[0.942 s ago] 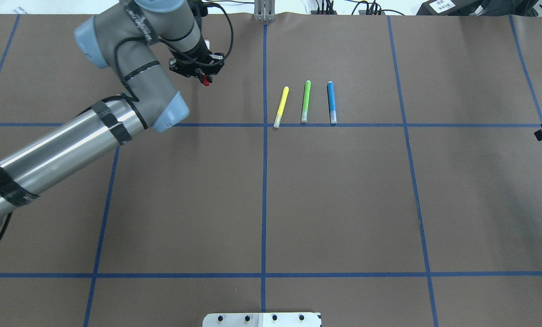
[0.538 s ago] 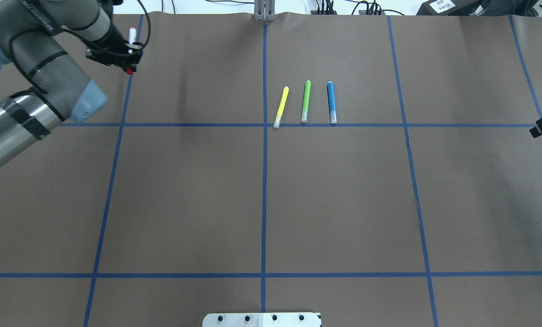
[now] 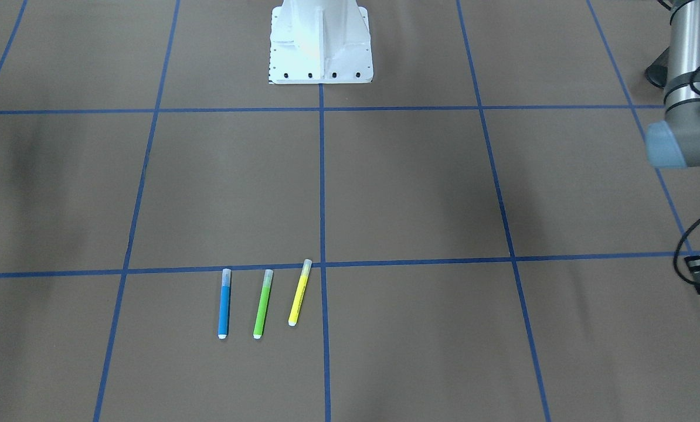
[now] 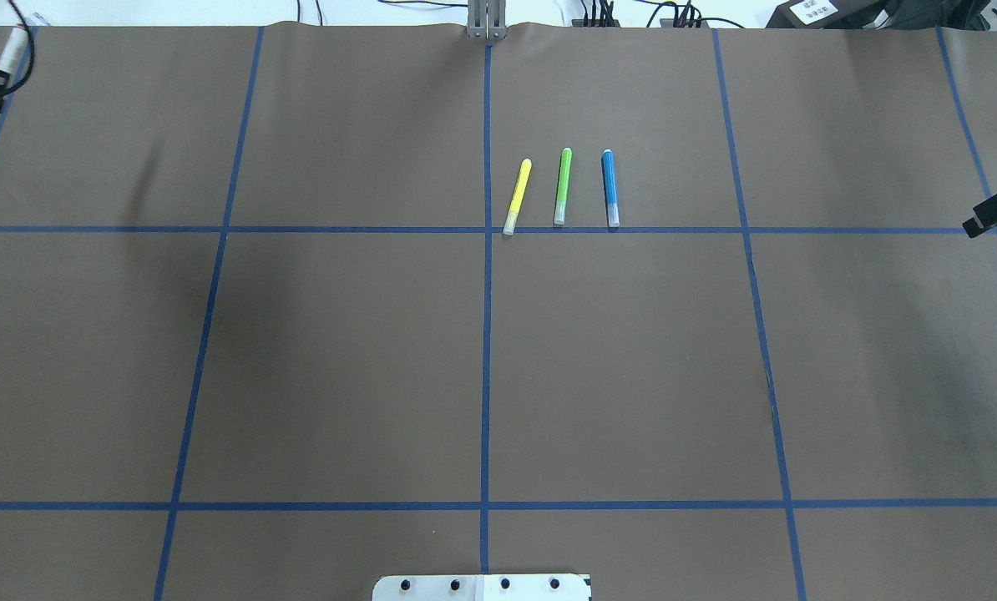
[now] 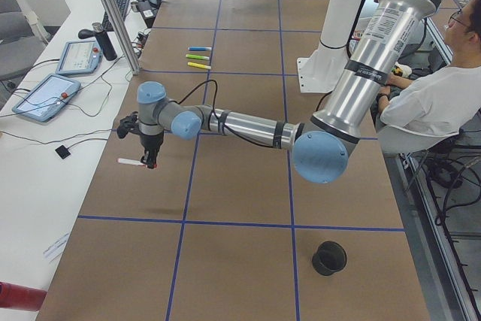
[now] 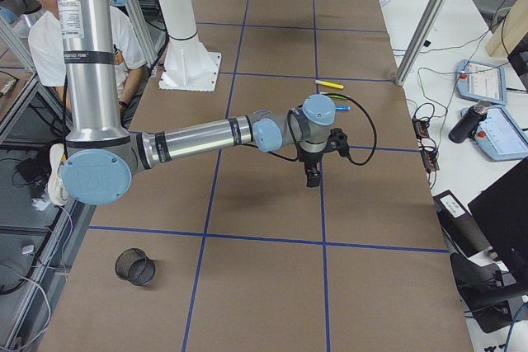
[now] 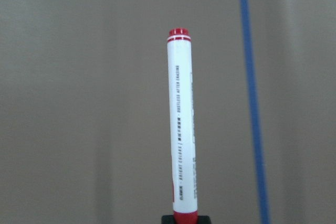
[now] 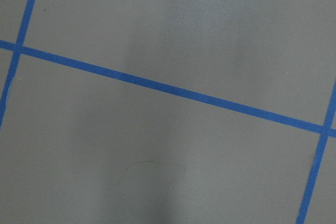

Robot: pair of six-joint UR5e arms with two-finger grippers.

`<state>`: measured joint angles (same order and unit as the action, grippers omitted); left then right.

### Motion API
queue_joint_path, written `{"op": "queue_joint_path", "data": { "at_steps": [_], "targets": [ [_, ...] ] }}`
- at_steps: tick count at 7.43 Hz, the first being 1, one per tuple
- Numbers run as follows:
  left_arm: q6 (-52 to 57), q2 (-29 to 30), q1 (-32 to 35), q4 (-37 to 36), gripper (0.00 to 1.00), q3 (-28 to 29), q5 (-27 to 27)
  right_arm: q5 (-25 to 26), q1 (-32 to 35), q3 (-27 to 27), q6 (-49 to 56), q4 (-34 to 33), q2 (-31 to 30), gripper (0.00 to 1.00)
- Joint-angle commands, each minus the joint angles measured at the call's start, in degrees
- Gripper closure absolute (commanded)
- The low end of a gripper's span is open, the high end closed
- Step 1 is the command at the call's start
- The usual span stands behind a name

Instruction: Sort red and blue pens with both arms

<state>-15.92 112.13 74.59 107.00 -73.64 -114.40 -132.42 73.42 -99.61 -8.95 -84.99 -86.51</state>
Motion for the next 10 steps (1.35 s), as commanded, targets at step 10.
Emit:
{"op": "queue_joint_path", "data": {
  "at_steps": [10],
  "targets": [
    [34.20, -22.14, 24.81, -36.87, 1.00, -6.60, 0.67, 6.12, -2.67, 1.26, -2.82, 0.00, 3.63, 0.00]
  ]
}}
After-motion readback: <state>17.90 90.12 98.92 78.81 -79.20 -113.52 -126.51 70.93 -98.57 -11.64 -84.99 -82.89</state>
